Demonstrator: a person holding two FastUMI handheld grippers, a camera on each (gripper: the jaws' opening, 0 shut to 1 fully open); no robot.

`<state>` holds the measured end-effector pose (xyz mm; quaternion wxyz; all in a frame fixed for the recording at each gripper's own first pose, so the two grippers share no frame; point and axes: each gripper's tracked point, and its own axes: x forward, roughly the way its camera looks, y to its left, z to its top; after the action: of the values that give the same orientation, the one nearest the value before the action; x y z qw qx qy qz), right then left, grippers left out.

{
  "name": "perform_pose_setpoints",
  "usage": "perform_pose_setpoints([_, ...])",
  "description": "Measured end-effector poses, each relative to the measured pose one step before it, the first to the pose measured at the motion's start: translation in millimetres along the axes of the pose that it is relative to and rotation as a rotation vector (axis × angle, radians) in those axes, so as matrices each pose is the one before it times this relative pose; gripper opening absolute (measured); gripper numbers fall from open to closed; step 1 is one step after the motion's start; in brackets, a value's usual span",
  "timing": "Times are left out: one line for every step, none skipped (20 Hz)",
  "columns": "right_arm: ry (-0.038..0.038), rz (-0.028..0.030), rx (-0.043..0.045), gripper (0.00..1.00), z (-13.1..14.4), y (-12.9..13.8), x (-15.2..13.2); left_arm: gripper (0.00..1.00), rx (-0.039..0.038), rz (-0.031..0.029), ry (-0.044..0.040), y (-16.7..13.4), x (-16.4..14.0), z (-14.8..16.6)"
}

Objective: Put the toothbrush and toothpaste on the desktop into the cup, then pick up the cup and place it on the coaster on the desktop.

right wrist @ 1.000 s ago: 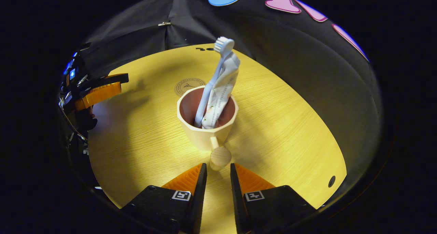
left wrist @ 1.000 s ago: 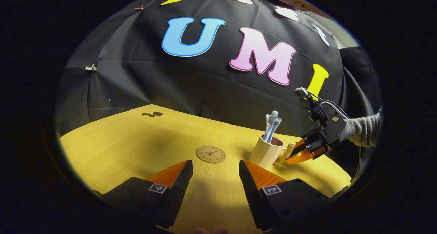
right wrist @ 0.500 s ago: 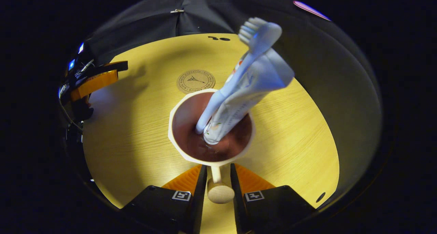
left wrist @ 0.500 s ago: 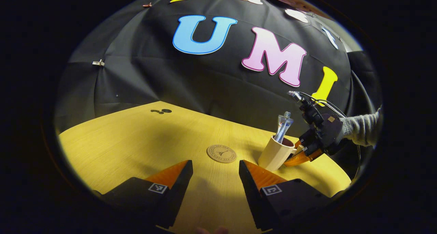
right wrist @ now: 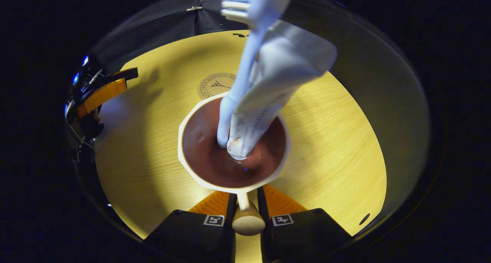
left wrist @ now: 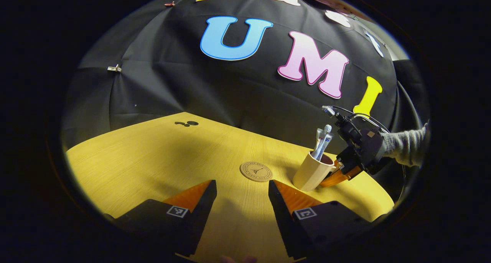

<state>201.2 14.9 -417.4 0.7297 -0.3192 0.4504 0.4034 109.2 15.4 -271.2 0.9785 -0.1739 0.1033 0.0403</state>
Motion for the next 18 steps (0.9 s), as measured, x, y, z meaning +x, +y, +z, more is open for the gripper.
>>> perform_pose_setpoints([-0.00489,-0.01631,-0.01077,0.28,-0.32,-0.46,0.89,0.84,-0.00271,-0.00057,-0.00052,1.43,-1.36,0.55])
perform_pose_setpoints([-0.00758,-0.0105,-0.00632,0.28,2.57,0.47,-2.57,0.85,-0.00166,-0.00166,-0.00112,0.69,-0.58,0.36])
perform_pose_setpoints([-0.00021,0.00409,0.01353,0.28,0.29,1.6,-0.92,0.85,-0.00024,-0.00216,-0.00047,1.01,-1.49,1.64])
perform_pose_setpoints([0.00136,0.00285,0.02218,0.27,0.29,3.29,-1.63,0.84,0.00144,-0.00308,0.00106,0.42,-1.1,0.24])
perform_pose_setpoints([-0.00209,-0.00438,0.01756,0.27,3.05,0.34,-2.66,0.85,0.00195,-0.00297,-0.0007,1.29,-1.4,1.32])
perform_pose_setpoints([-0.00605,-0.01407,0.01008,0.27,3.64,-1.58,-0.96,0.85,0.00133,-0.00336,-0.00014,1.19,-1.9,1.26])
perform_pose_setpoints([-0.01913,-0.02389,0.00646,0.27,7.04,-1.02,-3.96,0.84,0.00067,-0.00376,0.00012,1.9,-1.5,1.0])
perform_pose_setpoints([-0.01292,-0.0089,0.0218,0.28,7.96,-0.52,-3.84,0.85,0.00119,-0.00262,0.00269,2.07,-1.15,-1.09])
perform_pose_setpoints([-0.00718,-0.00019,0.02704,0.27,8.48,3.27,-2.54,0.85,0.00031,-0.00474,0.00417,2.37,-1.87,-0.05])
perform_pose_setpoints([-0.0135,-0.0056,0.0181,0.27,8.02,3.02,0.08,0.85,-0.00119,-0.00706,0.00183,1.53,-2.57,0.47])
perform_pose_setpoints([-0.00451,0.00002,0.01645,0.27,8.2,2.95,2.08,0.85,-0.00149,-0.00575,-0.00059,2.02,-1.67,2.07])
perform_pose_setpoints([0.00011,0.00434,0.01876,0.27,5.87,5.17,1.56,0.85,-0.00113,-0.00417,-0.00038,3.02,-3.42,0.84])
perform_pose_setpoints([-0.00258,0.00402,0.0267,0.27,6.35,6.04,2.27,0.85,-0.00356,-0.00493,0.0008,2.67,-3.12,1.62])
perform_pose_setpoints([-0.00067,0.00598,0.02775,0.27,6.64,5.99,3.67,0.85,-0.00339,-0.00558,0.00118,2.35,-2.89,1.35])
perform_pose_setpoints([-0.00227,-0.0006,0.00987,0.27,7.74,4.07,3.29,0.85,-0.00096,-0.00578,0.00042,2.55,-3.09,1.33])
perform_pose_setpoints([0.00009,-0.00547,0.0039,0.27,5.68,2.38,3.73,0.85,0.00256,-0.00448,0.00115,3.1,-2.53,0.12])
perform_pose_setpoints([0.00641,-0.00013,0.00629,0.27,5.72,3.28,3.02,0.85,0.00268,-0.00508,0.00145,3.22,-2.21,1.47])
perform_pose_setpoints([0.00504,0.00124,0.00553,0.27,6.48,4.23,4.45,0.85,0.00252,-0.00142,0.00103,4.09,-1.99,0.5])
